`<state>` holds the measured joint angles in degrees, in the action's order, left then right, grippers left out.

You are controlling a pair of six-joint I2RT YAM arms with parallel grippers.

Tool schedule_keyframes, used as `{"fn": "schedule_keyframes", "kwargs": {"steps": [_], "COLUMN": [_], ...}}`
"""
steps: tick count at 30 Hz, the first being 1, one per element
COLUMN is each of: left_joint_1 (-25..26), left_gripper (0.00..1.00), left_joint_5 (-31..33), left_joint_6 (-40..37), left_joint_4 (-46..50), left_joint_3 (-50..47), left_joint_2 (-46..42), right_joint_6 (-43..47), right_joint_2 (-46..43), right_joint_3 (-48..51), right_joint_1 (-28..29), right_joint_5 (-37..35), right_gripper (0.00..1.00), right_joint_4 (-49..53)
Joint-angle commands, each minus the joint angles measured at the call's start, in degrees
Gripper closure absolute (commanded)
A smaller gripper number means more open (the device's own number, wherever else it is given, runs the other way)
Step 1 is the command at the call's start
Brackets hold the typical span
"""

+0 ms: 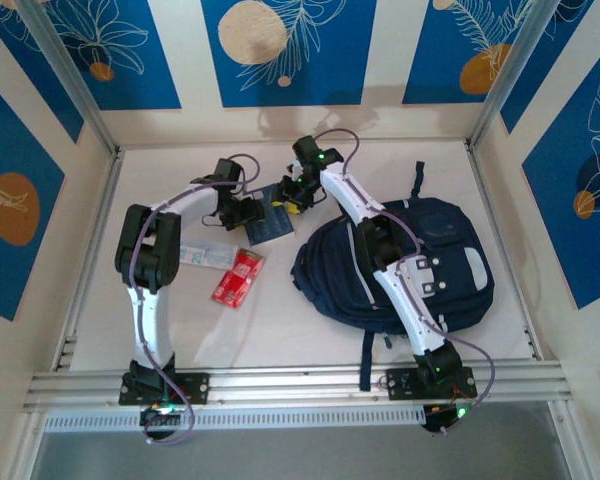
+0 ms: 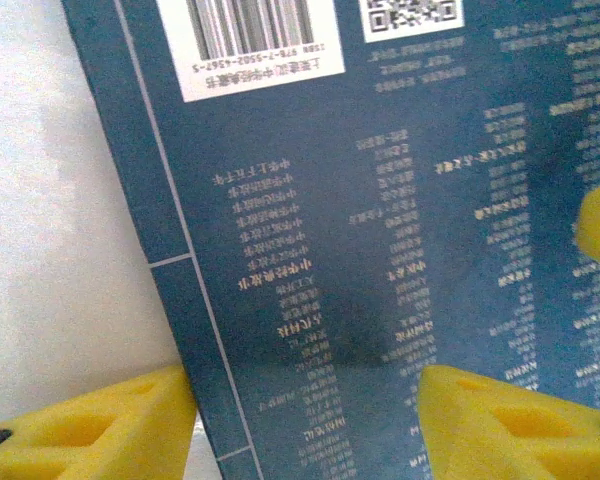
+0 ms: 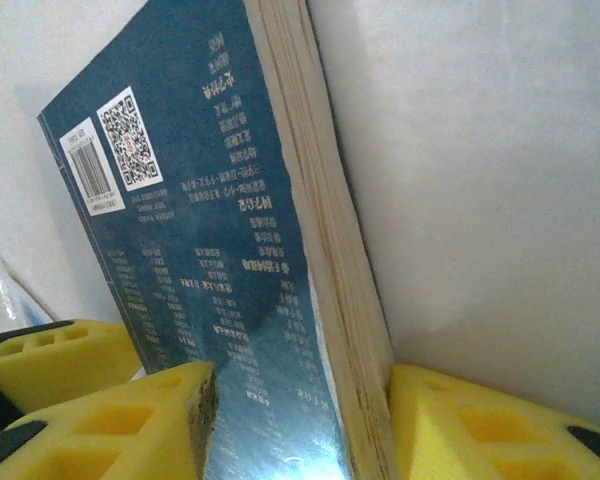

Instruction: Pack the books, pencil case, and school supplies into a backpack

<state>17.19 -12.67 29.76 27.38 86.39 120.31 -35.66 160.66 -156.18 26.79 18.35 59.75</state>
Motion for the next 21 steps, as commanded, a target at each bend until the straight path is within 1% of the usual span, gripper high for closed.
{"fn": "schedule_keyframes", "kwargs": {"steps": [1,6,11,14,18,21], "left_joint_1": [0.57,0.56,0.56,0.61,0.40,0.39], "left_gripper": [0.41,0.42,0.43,0.43,0.42,0.42], "left_joint_5": [-5.47,-6.77,-7.03,-6.42,-6.41,-8.45], "left_joint_6": [0.72,0.28,-0.43,-0.84,-0.27,0.96], "left_joint_4": [-4.18,-5.21,-5.38,-4.78,-4.22,-5.32], "left_joint_3": [0.34,-0.41,-1.44,-1.99,-3.22,-4.55], "left_joint_2": [1.20,0.34,-1.36,-2.98,-5.96,-6.76], "right_joint_6": [-0.56,-1.05,-3.34,-2.90,-1.50,-0.78], "right_joint_2": [2.28,2.33,2.38,2.46,2.85,3.72], "right_joint_3": [-2.47,-6.83,-11.38,-13.51,-14.42,-14.66], "right_joint_1": [1.49,1.12,0.40,0.32,0.38,0.56], "right_joint_5": [11.67,16.17,21.50,20.56,17.51,16.10], "right_gripper": [0.51,0.52,0.55,0.60,0.69,0.75], "right_joint_4": [2.51,5.47,5.94,8.01,11.63,13.23]}}
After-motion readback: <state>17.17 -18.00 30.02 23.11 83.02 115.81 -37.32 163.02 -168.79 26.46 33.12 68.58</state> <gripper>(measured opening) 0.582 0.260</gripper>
